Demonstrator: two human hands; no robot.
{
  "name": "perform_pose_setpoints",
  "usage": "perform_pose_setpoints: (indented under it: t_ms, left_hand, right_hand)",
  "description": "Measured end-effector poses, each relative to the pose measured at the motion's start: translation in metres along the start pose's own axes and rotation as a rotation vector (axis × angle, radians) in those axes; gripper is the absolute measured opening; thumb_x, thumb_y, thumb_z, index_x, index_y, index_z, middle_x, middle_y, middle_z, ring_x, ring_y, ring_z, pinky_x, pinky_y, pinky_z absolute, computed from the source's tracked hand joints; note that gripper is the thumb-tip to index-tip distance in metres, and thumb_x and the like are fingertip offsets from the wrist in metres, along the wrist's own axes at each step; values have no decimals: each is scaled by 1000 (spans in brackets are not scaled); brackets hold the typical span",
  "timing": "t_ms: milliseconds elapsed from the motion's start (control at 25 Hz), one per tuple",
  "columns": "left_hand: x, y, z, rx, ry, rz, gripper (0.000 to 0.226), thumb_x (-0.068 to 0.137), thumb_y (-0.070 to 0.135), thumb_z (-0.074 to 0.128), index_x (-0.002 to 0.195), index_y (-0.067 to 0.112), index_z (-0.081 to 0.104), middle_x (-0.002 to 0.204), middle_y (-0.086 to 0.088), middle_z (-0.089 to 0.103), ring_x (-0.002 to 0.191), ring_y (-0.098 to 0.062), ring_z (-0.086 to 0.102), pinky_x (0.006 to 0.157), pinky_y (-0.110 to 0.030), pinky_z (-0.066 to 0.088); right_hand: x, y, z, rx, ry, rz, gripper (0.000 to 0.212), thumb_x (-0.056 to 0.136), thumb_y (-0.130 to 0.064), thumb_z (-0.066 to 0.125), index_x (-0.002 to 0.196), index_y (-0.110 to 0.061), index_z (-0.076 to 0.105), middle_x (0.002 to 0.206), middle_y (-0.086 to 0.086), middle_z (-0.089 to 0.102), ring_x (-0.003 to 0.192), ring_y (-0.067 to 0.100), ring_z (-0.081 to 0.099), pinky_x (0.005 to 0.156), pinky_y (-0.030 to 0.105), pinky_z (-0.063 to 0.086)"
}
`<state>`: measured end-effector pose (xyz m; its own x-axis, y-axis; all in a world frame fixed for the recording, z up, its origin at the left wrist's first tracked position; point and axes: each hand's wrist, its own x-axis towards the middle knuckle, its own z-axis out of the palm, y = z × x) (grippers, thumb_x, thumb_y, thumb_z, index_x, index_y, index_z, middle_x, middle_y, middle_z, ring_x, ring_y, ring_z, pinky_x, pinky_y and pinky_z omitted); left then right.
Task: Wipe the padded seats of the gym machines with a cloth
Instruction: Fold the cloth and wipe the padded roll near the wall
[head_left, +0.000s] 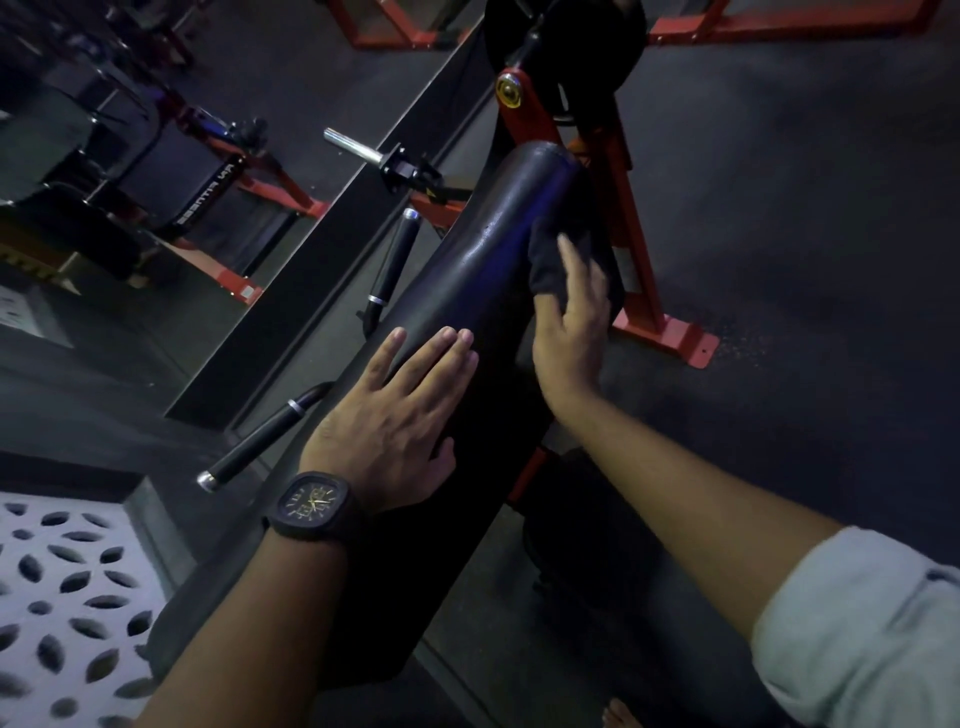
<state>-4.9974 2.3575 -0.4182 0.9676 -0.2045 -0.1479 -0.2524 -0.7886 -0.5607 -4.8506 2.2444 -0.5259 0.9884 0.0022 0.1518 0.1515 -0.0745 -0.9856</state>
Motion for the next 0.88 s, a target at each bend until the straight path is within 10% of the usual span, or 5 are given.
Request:
perform_pose_setpoints:
  t_ms: [240,360,480,680,880]
  left_hand:
    - [0,0,0,-13,3,3,82,82,43,45,153,2,39,164,-15,28,153,-28,25,125,-54,11]
    - [0,0,-1,-23,3,3,81,83,42,44,153,1,39,164,-15,29,153,-28,25,125,-54,10]
    - [-1,-1,-1,-17,27,-3,81,83,42,44,152,1,41,164,-15,30,152,-28,27,124,-54,12]
    - [-1,-1,4,-5,26,0,81,84,43,43,154,2,38,165,-15,27,154,-27,24,125,-55,11]
    - [0,-1,0,-8,17,-6,79,85,38,43,153,0,38,165,-14,28,153,-27,24,126,-52,10]
  right_hand:
    - [-11,0,-13,-196,-155,-459,55,85,-17,53,139,-20,59,141,19,52,121,30,48,106,32,35]
    - [47,-10,-4,-28,96,-8,54,86,-18,48,138,-18,61,141,14,55,125,28,54,97,-1,26]
    - [52,-10,7,-5,125,0,52,86,-16,48,136,-18,62,138,11,58,125,22,55,92,-5,24]
    - [99,-6,-6,54,141,186,56,88,-23,45,143,-29,55,144,1,53,126,16,54,104,19,39]
    - [-40,9,-3,-203,-117,-358,63,82,-15,50,144,-24,51,150,18,45,130,34,46,109,36,33]
